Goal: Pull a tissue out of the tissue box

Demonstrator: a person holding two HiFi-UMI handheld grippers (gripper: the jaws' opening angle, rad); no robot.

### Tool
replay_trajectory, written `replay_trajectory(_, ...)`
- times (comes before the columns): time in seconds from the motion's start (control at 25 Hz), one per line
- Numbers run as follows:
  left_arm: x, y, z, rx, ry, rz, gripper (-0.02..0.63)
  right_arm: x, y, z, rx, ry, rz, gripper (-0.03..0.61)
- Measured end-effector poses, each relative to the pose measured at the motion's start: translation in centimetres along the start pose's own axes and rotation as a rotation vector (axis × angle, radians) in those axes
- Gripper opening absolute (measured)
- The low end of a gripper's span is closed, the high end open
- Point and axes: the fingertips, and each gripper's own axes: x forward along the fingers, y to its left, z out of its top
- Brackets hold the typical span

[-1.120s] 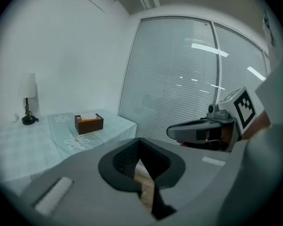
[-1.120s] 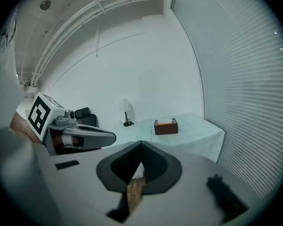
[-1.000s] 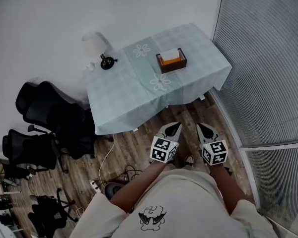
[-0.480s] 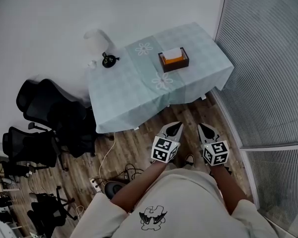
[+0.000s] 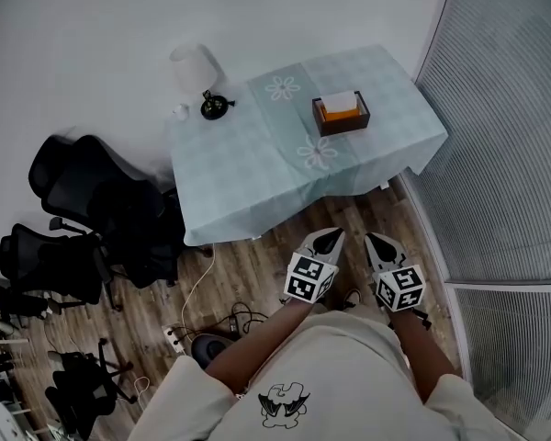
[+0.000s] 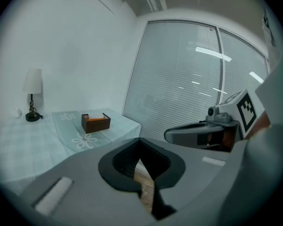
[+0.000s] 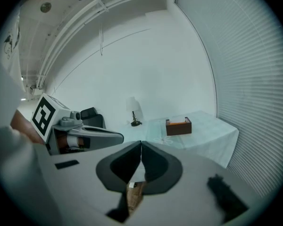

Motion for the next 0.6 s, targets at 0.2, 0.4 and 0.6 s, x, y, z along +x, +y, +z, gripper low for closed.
replay_trajectory(0.2,0.3,2.4,0.1,-0.009,0.000,-0.019,0.005,2.4,-0.4,0.7,-0.001,0.000,-0.046,0.014)
replay_trajectory(0.4,2.3,4.8,1.7,-0.024,-0.006,-0.019,0.005,4.8,-2.7,2.5,-0.010,0.005,-0.068,0.014)
replay_trajectory(0.6,6.9,8.3,3.8,-0.035,-0.002,0.003,0.005,9.3,-6.8,4.5,-0.006,-0.003,-0.046,0.014)
